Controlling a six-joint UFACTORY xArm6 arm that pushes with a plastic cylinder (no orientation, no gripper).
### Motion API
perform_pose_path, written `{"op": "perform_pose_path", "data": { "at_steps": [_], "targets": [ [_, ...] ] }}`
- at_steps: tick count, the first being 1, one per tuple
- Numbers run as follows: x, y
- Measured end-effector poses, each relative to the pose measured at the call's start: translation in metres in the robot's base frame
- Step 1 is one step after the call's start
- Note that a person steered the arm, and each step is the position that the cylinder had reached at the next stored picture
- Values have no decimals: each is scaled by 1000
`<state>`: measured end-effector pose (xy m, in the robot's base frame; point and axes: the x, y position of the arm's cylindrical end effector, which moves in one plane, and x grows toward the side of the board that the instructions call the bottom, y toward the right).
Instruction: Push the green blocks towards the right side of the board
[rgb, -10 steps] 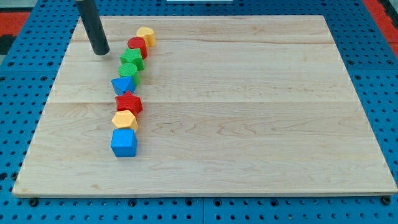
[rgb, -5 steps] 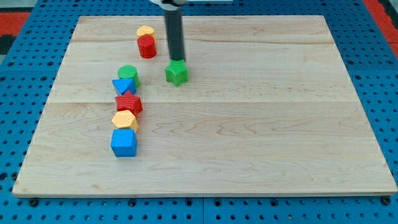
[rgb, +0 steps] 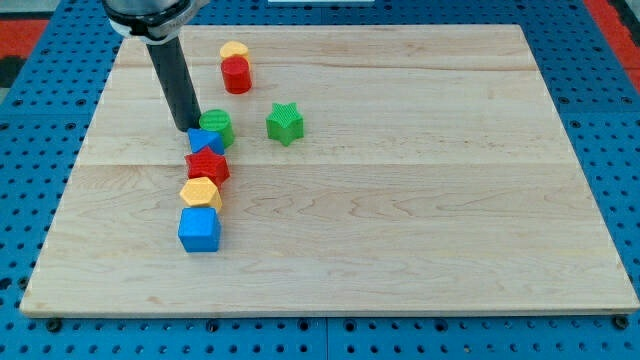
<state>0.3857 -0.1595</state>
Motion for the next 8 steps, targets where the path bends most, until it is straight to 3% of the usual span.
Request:
{"op": "perform_pose_path", "data": {
  "at_steps": [2,3,5,6,7,8],
  "targets": [
    [10,32],
    [15,75],
    [85,127],
    [83,174],
    [49,206],
    [88,173]
  ]
}}
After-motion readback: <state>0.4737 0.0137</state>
